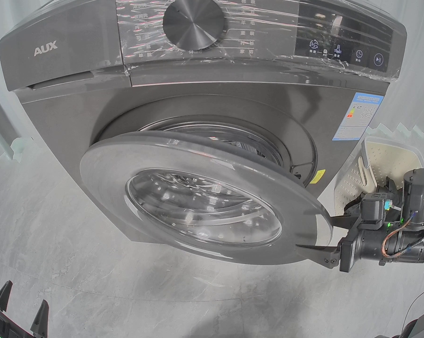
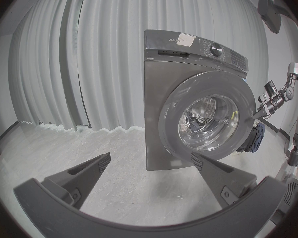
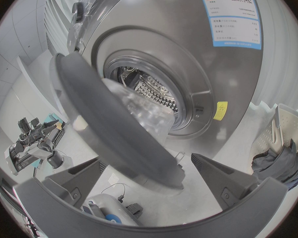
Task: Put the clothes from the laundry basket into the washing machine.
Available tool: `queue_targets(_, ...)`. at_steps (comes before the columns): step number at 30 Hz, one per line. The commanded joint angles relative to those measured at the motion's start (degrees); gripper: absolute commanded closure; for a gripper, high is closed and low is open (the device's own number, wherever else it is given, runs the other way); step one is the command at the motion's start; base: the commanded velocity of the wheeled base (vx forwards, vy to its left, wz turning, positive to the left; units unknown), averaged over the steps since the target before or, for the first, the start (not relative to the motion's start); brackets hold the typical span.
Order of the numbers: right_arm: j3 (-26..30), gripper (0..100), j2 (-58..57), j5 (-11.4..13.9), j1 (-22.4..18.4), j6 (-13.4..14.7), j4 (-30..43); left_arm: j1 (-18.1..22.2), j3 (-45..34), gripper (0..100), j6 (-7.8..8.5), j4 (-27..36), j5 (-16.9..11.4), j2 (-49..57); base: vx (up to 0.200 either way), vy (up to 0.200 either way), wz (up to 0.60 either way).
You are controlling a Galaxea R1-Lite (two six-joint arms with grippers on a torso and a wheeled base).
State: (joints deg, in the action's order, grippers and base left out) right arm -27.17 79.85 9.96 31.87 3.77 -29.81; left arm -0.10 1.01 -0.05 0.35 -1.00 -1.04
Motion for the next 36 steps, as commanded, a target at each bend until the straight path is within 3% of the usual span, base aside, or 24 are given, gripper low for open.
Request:
queue_targets(1,1.0,0,1.0,0.2,2.0,0.3,0.0,0.0,-0.9,0,-0.04,0.0,0.0,0.9,0.000,0.000,0.00)
queue_targets(9,4.4,0,-3.1,0.3,1.7,0.0,0.0,0.0,-0.9,0,0.05,0.0,0.0,0.9,0.000,0.000,0.00)
queue_targets(22,-0.6,0,2.2,0.1,2.1,0.2,-0.1,0.0,-0.9,0,-0.04,0.0,0.0,0.9,-0.092,0.000,0.00)
queue_targets(30,2.8,0,0.7,1.5,3.4,0.4,-2.4,0.0,-0.9,0,-0.04,0.0,0.0,0.9,0.000,0.000,0.00)
queue_targets(36,9.6,0,-4.8,1.1,2.3,-0.1,-2.9,0.0,-0.9,0,-0.04,0.0,0.0,0.9,0.000,0.000,0.00)
